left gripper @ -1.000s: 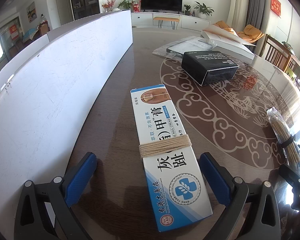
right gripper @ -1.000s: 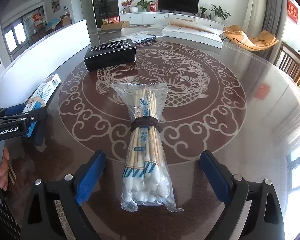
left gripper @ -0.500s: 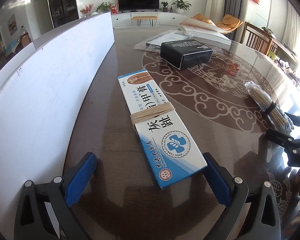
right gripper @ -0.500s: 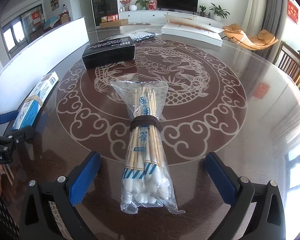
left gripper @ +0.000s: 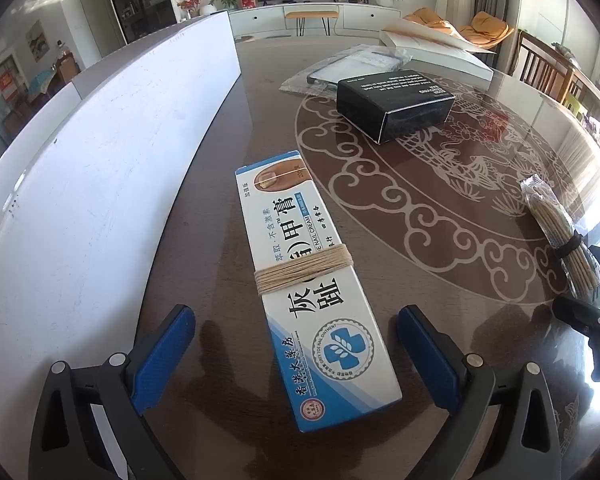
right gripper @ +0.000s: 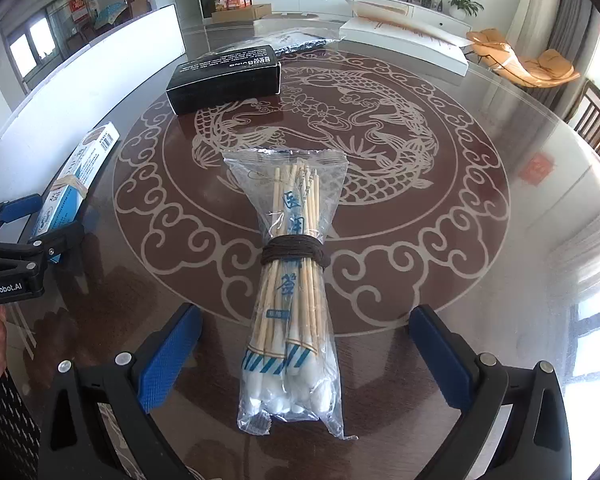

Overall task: Organize objects
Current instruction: 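Lift the cotton swab bag with the right gripper while the left gripper grasps the blue box, then carry the swab bag and blue box over the white bin and release both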

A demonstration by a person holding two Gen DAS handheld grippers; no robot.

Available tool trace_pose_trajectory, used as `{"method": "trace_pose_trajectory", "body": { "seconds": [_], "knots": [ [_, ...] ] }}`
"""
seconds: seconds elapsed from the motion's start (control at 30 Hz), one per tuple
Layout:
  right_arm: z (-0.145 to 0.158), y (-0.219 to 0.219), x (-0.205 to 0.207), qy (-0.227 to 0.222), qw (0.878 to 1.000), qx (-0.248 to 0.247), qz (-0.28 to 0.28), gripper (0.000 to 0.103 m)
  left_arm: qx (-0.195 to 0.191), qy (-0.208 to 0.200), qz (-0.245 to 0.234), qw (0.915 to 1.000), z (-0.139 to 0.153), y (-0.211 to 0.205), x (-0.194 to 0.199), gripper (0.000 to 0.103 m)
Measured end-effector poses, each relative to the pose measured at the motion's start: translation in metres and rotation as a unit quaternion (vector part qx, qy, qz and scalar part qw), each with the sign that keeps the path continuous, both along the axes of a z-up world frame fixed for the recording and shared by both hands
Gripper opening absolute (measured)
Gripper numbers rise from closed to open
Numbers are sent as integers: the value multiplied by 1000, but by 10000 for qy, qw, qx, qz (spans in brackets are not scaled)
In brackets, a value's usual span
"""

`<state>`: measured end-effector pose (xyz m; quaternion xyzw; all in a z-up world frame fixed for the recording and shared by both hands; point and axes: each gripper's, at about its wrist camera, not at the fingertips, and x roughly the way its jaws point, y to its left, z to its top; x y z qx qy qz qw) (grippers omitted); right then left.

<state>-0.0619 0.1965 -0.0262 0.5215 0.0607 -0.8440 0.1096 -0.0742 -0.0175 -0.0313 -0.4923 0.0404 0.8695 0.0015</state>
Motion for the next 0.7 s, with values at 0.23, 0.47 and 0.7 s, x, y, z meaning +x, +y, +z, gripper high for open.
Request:
{"method": "trace_pose_trajectory", "body": {
  "seconds": [0.23,0.47,0.7],
  "knots": [
    [15,4,11,56,9995,-234,190,29,179,321,-443,9983,5,8,32,41],
    [22,24,50,-123,9841,-1760,-217,29,969,696,-363,9922,19,-5,86,41],
    [62,0,57,381,9775,-2071,-123,29,1208,1096,-235,9863,53,-21,99,41]
  ]
}}
